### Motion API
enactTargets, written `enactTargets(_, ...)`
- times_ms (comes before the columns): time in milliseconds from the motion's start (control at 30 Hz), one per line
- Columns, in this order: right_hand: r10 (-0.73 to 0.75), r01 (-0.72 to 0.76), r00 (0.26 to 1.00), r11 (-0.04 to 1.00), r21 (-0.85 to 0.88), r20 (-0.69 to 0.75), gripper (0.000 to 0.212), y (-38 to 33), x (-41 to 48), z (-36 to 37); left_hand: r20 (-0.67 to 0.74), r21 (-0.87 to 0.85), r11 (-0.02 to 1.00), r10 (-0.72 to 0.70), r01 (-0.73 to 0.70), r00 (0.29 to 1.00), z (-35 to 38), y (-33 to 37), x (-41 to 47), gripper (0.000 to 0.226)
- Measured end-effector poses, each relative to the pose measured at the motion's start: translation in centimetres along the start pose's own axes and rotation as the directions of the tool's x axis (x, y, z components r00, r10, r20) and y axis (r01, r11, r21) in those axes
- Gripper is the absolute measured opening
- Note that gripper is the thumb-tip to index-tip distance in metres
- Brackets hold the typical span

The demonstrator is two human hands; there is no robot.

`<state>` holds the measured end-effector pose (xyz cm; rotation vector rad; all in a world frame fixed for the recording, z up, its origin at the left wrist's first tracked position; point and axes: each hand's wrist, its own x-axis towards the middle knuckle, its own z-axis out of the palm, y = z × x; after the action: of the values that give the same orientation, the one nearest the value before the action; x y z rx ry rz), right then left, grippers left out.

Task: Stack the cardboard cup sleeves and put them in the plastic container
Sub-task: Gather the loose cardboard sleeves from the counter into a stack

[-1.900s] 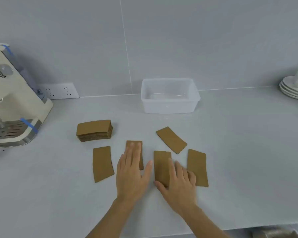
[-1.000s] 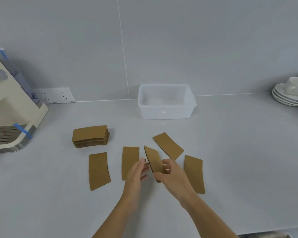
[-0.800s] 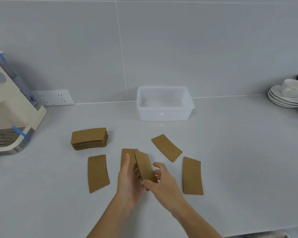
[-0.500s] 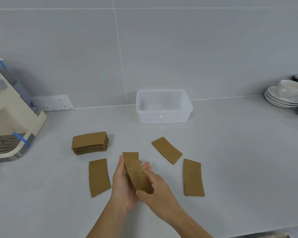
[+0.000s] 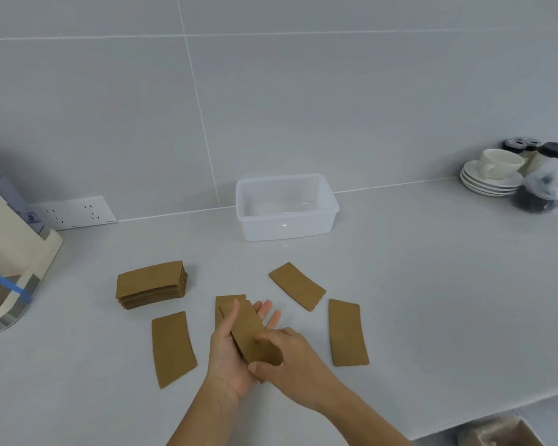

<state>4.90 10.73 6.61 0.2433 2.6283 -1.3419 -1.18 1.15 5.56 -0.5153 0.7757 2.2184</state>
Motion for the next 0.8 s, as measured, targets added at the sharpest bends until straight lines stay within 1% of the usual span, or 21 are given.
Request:
enactTargets(100,0.017,-0.015,0.999,0.998,0.056,-0.031,0.041,0.1,-0.1,-1.3,0.010,-0.019,1.000,-0.011,0.011,1.000,0.0,-0.3,0.4,0.062)
enactTargets(167,0.066,-0.055,0.989,0.995,0.082,-0.132,0.038,0.6,-0.2,-2.1,0.003,-0.031,0.999,-0.010,0.010,1.000,0.0,-0.5,0.5,0.058)
enactTargets(200,0.094,-0.086,0.973,0.995,0.049,-0.212,0.039,1.0,-0.2,-2.3,-0.002,-0.042,0.999,-0.008,0.008,1.000,-0.1,-0.6,0.6,0.057)
enactTargets(267,0.114,-0.174,0.910,0.978,-0.118,-0.398,0.044,2.3,0.1,-2.7,-0.003,-0.069,0.998,-0.004,0.004,1.000,-0.2,-0.7,0.6,0.057)
enactTargets(333,0.121,-0.273,0.849,0.933,-0.232,-0.514,0.051,3.9,0.3,-2.9,-0.003,-0.083,0.997,0.001,-0.001,1.000,-0.3,-0.8,0.7,0.057)
enactTargets(400,0.188,-0.360,0.829,0.900,-0.246,-0.526,0.063,5.5,0.5,-3.0,-0.007,-0.079,0.997,0.002,-0.003,1.000,-0.4,-0.9,0.8,0.056)
enactTargets(500,0.302,-0.458,0.817,0.857,-0.235,-0.491,0.080,7.4,0.6,-2.9,-0.011,-0.073,0.997,0.002,-0.003,1.000,-0.6,-0.9,0.8,0.058)
enactTargets(600,0.338,-0.495,0.816,0.828,-0.265,-0.469,0.085,8.7,0.5,-2.5,-0.020,-0.071,0.997,0.011,-0.013,1.000,-0.9,-0.9,1.0,0.057)
enactTargets(800,0.345,-0.504,0.821,0.811,-0.296,-0.455,0.089,9.9,0.1,-2.0,-0.028,-0.062,0.998,-0.002,0.000,1.000,-1.5,-1.2,1.3,0.056)
